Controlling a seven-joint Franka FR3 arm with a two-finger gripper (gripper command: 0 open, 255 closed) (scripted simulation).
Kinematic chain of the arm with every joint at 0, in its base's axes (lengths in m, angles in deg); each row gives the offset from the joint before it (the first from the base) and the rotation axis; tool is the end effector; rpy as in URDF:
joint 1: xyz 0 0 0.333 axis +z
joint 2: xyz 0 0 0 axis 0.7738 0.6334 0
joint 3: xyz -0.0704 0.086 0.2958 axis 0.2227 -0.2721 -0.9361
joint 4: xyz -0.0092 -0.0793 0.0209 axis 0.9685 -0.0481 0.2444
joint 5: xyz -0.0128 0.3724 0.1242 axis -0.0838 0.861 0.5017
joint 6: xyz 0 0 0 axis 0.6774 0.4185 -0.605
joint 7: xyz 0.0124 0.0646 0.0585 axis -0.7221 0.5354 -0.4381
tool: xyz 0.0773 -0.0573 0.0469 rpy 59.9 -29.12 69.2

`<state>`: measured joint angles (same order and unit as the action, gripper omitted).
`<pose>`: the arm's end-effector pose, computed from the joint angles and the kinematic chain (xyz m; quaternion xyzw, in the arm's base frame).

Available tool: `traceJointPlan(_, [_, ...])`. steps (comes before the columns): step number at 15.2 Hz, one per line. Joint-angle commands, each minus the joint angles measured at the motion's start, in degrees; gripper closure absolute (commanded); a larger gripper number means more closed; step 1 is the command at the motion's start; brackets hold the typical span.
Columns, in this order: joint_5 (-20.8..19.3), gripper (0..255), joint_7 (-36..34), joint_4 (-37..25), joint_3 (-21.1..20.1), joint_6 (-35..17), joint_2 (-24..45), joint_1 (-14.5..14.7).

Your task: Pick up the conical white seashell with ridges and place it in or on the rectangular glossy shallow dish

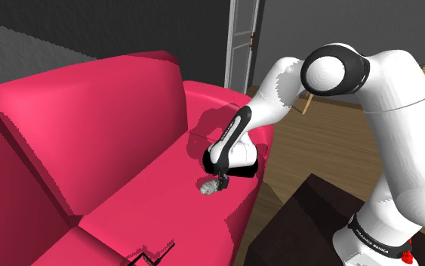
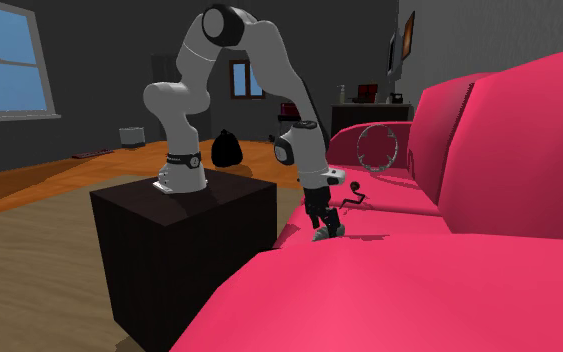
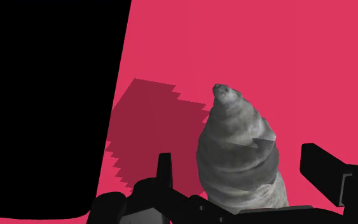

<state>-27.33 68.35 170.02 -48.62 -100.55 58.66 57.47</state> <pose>0.5309 0.0681 0.0865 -0.8592 -0.5010 -0.1006 0.0255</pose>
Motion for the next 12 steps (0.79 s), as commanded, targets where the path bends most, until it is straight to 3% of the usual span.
traceJointPlan(1, [0.0,0,0.0,0.0,0.0,0.0,0.0,0.0])
traceJointPlan(2, [0.0,0,0.0,0.0,0.0,0.0,0.0,0.0])
traceJointPlan(3, [0.0,255,0.0,0.0,0.0,0.0,0.0,0.0])
traceJointPlan(12, [0.0,255,0.0,0.0,0.0,0.0,0.0,0.0])
